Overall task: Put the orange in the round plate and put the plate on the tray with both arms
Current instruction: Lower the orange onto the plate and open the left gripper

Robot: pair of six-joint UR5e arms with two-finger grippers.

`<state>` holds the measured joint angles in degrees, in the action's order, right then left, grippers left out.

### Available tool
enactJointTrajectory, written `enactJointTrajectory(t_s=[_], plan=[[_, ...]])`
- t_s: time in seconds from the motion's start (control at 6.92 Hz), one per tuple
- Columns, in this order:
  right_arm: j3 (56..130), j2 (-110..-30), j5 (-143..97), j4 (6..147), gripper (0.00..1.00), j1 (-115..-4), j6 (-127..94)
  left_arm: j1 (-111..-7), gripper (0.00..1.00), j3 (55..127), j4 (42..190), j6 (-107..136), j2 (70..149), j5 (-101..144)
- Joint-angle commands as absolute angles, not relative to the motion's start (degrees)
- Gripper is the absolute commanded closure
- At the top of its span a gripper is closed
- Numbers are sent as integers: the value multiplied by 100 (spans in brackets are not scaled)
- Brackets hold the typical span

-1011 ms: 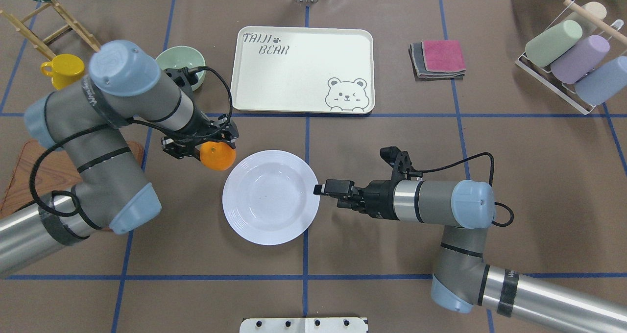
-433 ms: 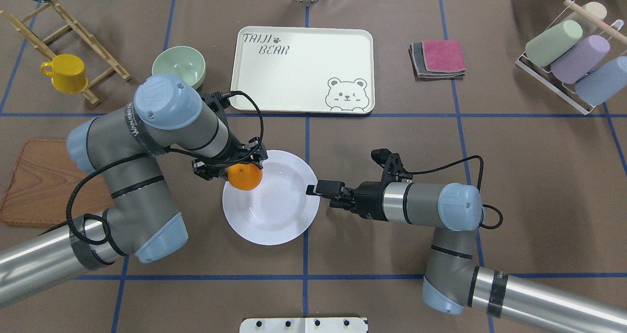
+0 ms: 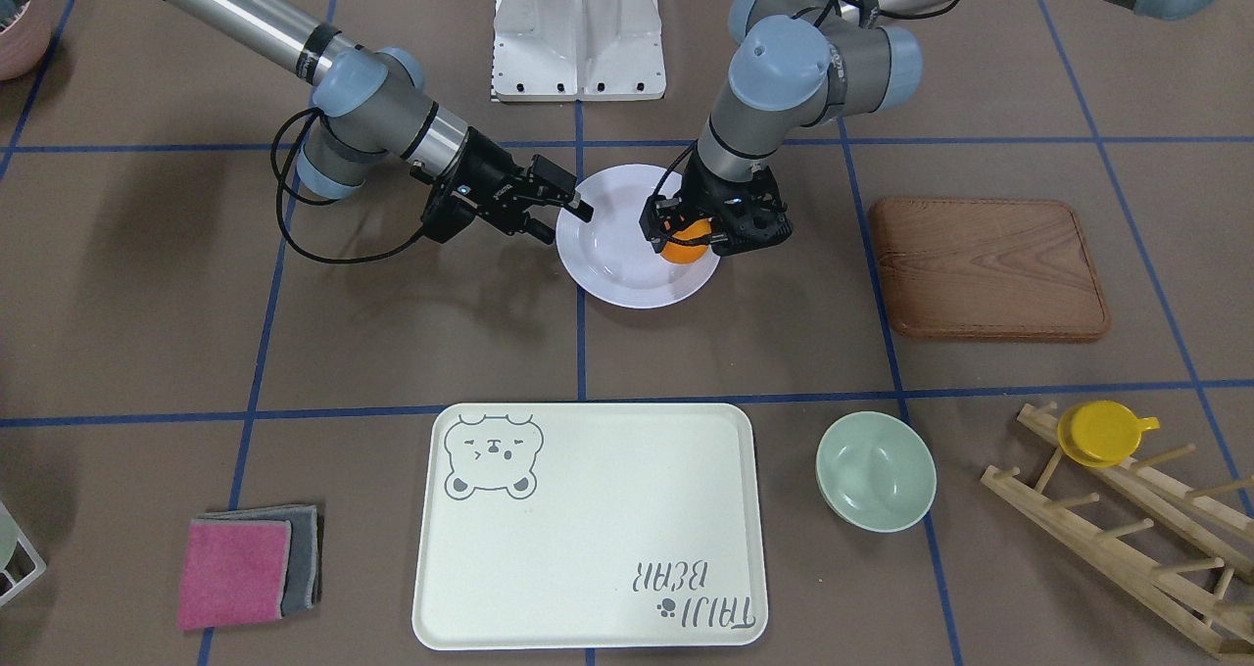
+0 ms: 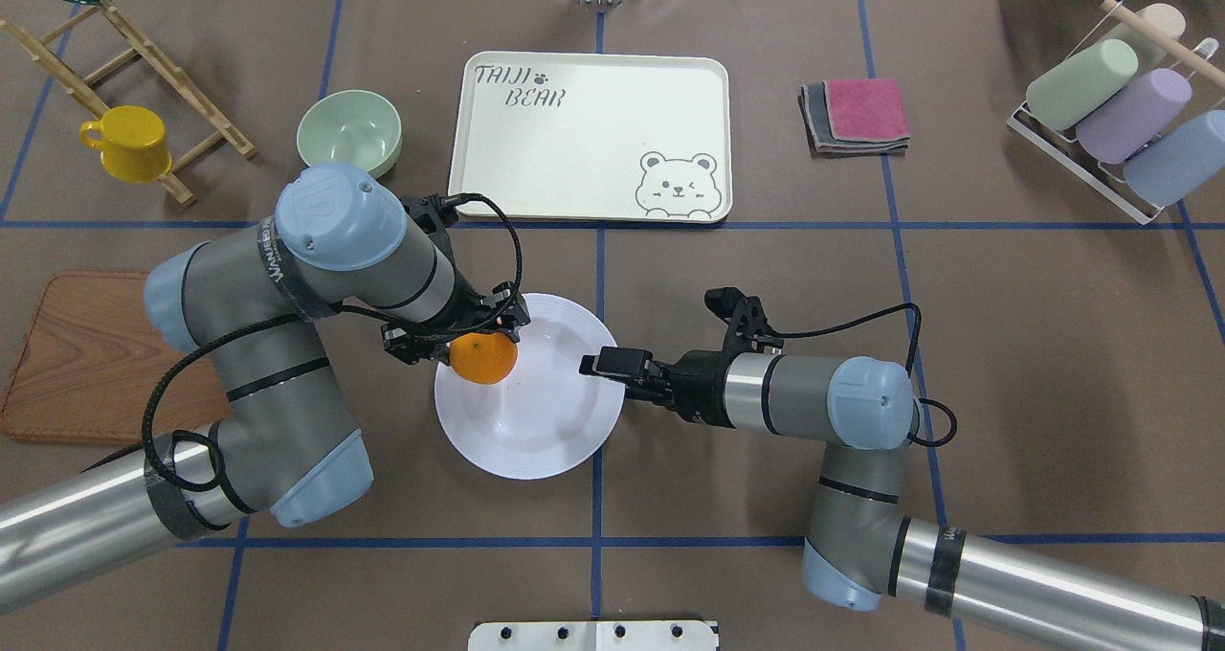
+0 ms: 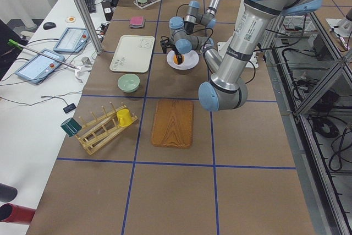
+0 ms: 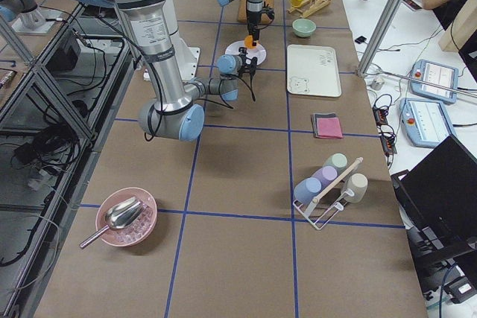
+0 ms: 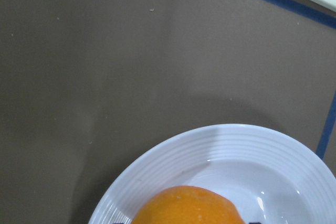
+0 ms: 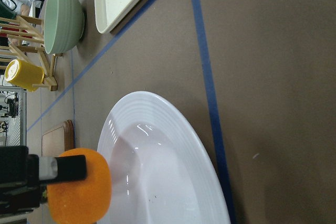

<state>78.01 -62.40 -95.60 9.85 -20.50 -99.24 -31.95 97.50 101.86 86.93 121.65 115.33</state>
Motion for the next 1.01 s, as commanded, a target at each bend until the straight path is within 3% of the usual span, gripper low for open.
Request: enactJointTrajectory(t_s=[0.0, 0.29, 0.87], plan=[[7734, -6161, -9519, 984, 7, -2022, -9923, -3190, 2, 9756, 10204, 8684, 12147, 11453], [7708, -6108, -9519, 950, 27, -2021, -9914, -3208, 2, 9870, 10204, 8657, 12129, 11434], [7839, -5968, -9527, 844, 54, -2057, -9967, -4231, 3, 10675, 10151, 7958, 11797, 12167]])
